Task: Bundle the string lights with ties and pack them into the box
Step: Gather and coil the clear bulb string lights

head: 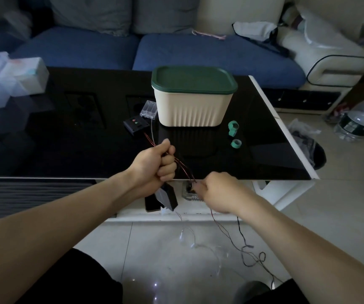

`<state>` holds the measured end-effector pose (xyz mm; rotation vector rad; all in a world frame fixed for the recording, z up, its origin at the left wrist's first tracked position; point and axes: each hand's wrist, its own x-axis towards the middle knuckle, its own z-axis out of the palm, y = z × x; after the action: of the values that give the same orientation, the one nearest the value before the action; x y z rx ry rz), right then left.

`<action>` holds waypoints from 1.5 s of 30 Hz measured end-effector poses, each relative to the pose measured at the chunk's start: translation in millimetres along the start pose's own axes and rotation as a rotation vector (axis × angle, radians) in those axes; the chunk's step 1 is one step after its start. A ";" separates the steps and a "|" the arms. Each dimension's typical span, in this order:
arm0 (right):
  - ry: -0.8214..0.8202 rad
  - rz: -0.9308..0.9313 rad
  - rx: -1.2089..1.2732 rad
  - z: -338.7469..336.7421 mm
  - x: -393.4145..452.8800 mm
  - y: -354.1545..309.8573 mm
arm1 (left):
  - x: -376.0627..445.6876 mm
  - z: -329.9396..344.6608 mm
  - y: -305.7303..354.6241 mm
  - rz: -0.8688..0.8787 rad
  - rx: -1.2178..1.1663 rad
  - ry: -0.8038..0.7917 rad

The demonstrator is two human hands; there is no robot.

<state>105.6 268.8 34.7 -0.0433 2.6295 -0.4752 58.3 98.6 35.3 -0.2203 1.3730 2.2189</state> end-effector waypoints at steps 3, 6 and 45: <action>-0.085 -0.114 -0.095 11.1 -17.0 -20.4 | 3.5 -0.1 2.2 0.024 -0.026 0.022; -0.119 -0.208 -0.112 23.4 -24.5 -31.1 | 1.6 6.9 -1.4 0.018 0.063 0.022; -0.032 -0.174 0.413 -13.4 16.3 22.7 | 2.7 -0.9 7.8 0.007 -0.028 -0.030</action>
<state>86.2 292.6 31.0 -0.1456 2.4548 -1.0574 52.0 96.0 39.9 -0.1910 1.3295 2.2392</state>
